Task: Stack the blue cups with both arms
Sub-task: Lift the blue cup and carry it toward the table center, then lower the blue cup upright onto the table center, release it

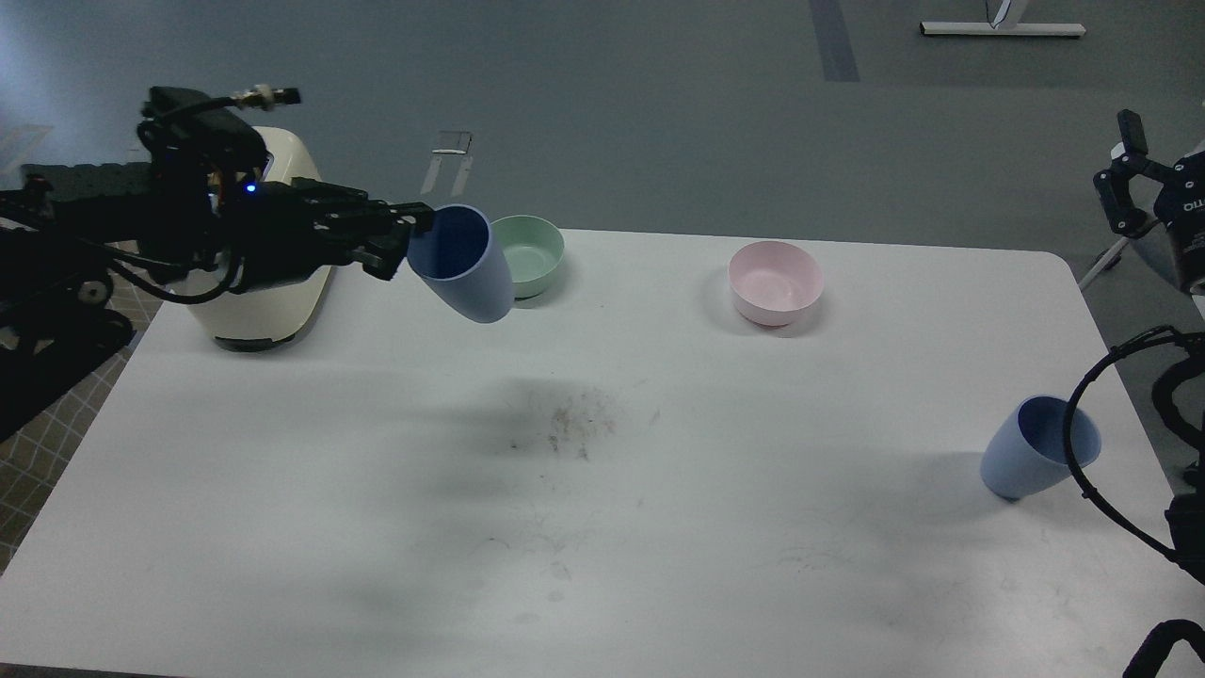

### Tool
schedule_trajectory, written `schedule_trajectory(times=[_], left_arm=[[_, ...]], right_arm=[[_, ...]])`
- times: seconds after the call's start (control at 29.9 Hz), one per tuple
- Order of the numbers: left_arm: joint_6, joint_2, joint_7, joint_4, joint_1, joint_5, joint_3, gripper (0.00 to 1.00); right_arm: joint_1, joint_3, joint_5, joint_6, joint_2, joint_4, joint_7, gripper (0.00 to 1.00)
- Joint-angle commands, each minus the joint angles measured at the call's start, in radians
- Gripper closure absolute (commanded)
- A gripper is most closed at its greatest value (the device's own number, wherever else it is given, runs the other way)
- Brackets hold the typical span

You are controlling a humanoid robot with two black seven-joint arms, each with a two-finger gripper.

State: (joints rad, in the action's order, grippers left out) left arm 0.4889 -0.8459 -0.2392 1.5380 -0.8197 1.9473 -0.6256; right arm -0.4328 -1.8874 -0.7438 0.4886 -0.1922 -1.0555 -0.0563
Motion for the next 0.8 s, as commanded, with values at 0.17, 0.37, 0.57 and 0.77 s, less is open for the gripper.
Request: schedule_trajectory(times=[0.17,0.37,0.57,0.77], left_arm=[[0.000,0.260,0.015,-0.082,-0.105,0.070,0.158,1.00],[0.000,0.329,0.024,-0.114,-0.110,0.114,0.265,1.00],[0.000,0.356,0.054,-0.116,-0.101,0.119,0.305,1.00],[0.000,0.387,0.083,-0.119,-0.090,0.166,0.352,1.00]], right_arm=[[0.037,-0.013,0.069,0.000,-0.052,-0.001,0.001,0.00],[0.057,-0.030,0.073,0.000,-0.062,-0.001,0.001,0.00],[0.071,-0.039,0.086,0.000,-0.064,-0.004,0.001,0.00],[0.082,-0.041,0.087,0.000,-0.062,-0.017,0.001,0.00]])
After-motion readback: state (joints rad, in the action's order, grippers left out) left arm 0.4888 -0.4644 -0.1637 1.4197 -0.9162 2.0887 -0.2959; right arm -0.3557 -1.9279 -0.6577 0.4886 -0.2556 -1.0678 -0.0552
